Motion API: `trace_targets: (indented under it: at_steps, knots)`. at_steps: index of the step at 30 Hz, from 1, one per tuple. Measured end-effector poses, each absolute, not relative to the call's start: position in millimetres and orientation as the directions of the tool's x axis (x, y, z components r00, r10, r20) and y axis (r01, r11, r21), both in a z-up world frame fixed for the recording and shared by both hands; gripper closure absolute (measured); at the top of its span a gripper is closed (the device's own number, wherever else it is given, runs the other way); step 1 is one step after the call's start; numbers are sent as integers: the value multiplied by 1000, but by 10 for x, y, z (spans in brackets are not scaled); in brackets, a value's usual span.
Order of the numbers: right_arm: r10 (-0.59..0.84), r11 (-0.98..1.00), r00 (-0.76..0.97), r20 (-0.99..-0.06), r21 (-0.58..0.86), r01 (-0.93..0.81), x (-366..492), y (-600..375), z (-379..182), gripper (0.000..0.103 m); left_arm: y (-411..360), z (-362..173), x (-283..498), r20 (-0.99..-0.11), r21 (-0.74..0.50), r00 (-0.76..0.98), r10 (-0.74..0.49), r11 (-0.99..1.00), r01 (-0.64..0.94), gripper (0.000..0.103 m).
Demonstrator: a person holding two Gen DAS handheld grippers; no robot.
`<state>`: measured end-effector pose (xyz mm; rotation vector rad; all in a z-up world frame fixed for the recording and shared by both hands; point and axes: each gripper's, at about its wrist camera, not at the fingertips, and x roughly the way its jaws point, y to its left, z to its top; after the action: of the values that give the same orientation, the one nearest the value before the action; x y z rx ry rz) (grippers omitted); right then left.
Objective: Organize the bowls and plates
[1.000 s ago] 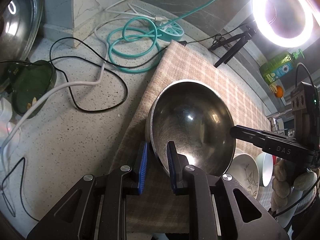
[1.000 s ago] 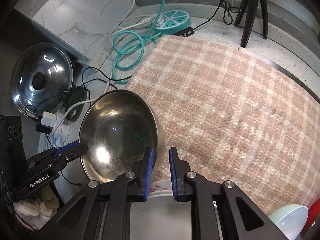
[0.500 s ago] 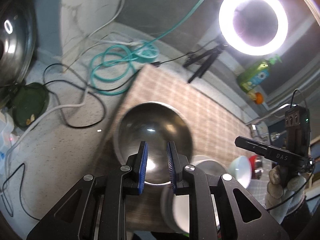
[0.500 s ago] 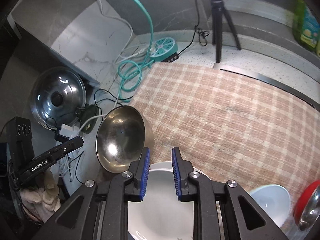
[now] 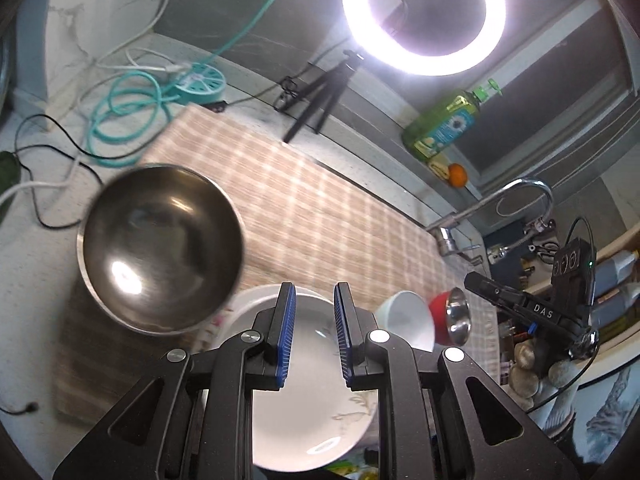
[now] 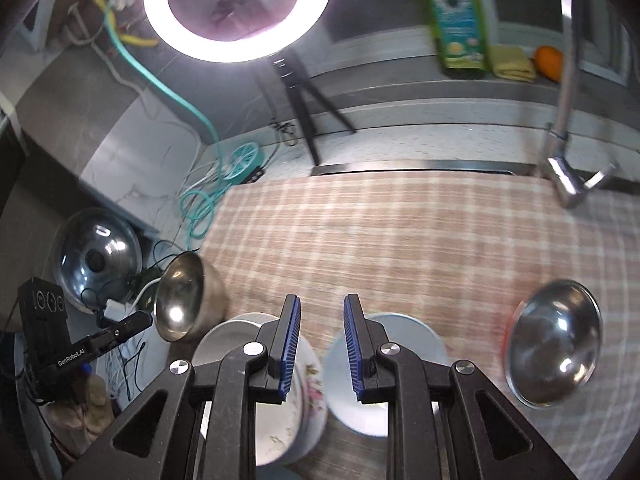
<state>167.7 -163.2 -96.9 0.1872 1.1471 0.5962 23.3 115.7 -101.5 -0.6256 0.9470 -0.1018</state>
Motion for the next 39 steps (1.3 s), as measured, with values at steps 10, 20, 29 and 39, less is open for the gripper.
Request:
trace_targets:
  at_steps: [10, 20, 29, 39]
  knots:
    - [444, 896, 382, -810, 404, -186, 1637, -2609, -1032, 82, 378, -1051, 467, -717, -565, 544, -436, 821, -86, 86]
    - [357, 932, 400, -844, 351, -91, 1709, -3348, -1234, 82, -474, -1127, 727, -735, -542, 469, -489, 840, 27, 86]
    - [318, 947, 360, -877, 309, -85, 1829, -3647, -1499, 82, -1182, -1283, 1032, -788, -469, 391, -476, 875, 120, 85]
    - [323, 946, 327, -888, 308, -99, 1930, -3725, -1690, 82, -1569, -1516, 1336, -843, -398, 325, -428, 904, 158, 85]
